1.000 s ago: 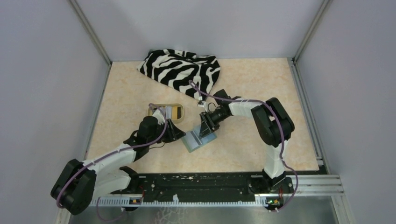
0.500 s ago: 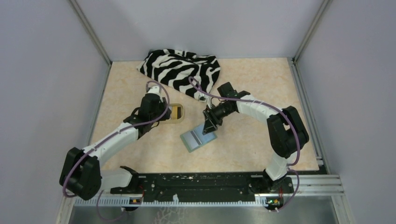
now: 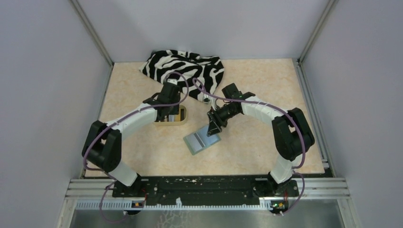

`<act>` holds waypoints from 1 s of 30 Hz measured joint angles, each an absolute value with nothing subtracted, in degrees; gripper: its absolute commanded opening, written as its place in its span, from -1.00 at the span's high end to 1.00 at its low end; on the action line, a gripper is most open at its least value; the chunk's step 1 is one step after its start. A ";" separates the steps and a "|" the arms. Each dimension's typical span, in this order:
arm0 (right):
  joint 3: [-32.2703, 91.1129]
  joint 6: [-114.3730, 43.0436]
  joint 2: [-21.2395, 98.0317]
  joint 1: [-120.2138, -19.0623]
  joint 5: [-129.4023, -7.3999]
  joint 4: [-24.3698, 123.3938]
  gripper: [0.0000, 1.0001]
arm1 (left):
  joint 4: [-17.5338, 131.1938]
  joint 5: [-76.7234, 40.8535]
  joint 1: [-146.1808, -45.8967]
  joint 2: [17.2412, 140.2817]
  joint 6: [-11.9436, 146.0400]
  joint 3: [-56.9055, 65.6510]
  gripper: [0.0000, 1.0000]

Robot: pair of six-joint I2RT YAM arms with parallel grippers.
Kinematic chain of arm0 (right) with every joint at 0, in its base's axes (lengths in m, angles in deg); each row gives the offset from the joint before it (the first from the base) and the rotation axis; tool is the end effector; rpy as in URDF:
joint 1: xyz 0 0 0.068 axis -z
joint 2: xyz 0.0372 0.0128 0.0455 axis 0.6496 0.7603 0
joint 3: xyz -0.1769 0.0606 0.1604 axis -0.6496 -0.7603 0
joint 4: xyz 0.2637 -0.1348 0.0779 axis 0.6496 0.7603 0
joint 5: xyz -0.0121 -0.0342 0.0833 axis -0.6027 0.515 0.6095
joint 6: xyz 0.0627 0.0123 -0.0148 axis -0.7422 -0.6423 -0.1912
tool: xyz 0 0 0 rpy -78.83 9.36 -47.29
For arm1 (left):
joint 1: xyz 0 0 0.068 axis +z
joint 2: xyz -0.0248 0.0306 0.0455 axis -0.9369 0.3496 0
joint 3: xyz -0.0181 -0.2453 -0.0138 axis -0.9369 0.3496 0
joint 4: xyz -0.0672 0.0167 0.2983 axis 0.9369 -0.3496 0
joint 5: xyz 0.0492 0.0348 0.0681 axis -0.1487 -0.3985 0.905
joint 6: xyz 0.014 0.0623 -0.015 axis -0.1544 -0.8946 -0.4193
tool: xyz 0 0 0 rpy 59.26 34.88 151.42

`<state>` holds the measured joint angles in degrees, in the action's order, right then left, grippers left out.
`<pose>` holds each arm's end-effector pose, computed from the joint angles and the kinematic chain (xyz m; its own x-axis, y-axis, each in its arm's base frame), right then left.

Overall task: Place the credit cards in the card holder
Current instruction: Pick up the credit card from the storage box.

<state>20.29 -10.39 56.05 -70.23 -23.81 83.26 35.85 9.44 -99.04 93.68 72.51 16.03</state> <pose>0.3073 0.2224 0.1453 -0.5733 -0.5506 -0.6067 -0.7992 0.2126 0.5622 0.3442 -0.1753 0.1646 -0.7062 0.0815 -0.7033 0.0735 0.9964 0.0417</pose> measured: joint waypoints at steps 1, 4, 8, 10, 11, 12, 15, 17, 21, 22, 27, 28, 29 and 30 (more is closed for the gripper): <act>20.29 -10.39 56.05 -70.20 -23.92 83.26 -0.04 | 35.31 10.71 -99.23 94.33 72.48 15.51 -0.18; 20.29 -10.39 56.05 -70.12 -24.12 83.24 -0.05 | 34.45 15.93 -99.73 94.33 72.62 16.40 -0.53; 20.31 -9.71 56.05 -69.99 -25.24 83.40 -0.06 | 36.81 17.22 -96.06 87.89 73.14 23.55 -0.67; 20.33 -9.30 55.99 -69.96 -25.87 83.70 -0.06 | 39.96 14.82 -90.99 82.71 73.99 28.07 -0.71; 20.33 -9.26 55.94 -69.96 -26.11 83.85 -0.07 | 41.49 13.68 -88.30 80.35 74.49 29.87 -0.71; 20.33 -9.06 55.84 -69.96 -26.46 83.96 -0.07 | 43.00 12.68 -85.59 78.71 75.19 31.07 -0.70; 20.33 -8.88 55.38 -69.96 -27.05 84.05 -0.07 | 46.50 8.70 -80.83 78.07 76.37 31.66 -0.59; 20.33 -8.86 54.98 -69.96 -27.25 84.14 -0.07 | 48.73 4.96 -78.71 79.63 76.77 31.61 -0.44; 20.33 -8.84 54.55 -69.96 -27.40 84.18 -0.07 | 50.80 -1.97 -76.72 85.00 76.86 31.31 -0.28; 20.33 -8.82 54.46 -69.96 -27.42 84.20 -0.07 | 50.78 -3.02 -76.50 86.47 76.83 31.20 -0.27; 20.57 -8.42 53.93 -69.96 -27.53 84.64 -0.07 | 48.07 -3.56 -76.50 90.71 76.94 29.41 0.05; 20.86 -8.42 53.93 -69.96 -27.44 84.77 -0.07 | 47.74 -3.50 -76.50 91.06 76.96 29.06 0.13; 21.27 -8.42 53.93 -69.96 -27.36 85.06 -0.06 | 47.37 -3.50 -76.50 91.30 77.10 28.73 0.21; 21.82 -8.45 53.93 -69.96 -27.16 85.34 -0.06 | 47.02 -3.56 -76.50 91.49 77.29 28.53 0.28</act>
<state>21.82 -8.45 53.93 -69.96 -27.16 85.34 47.02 -3.56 -76.50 91.49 77.29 28.53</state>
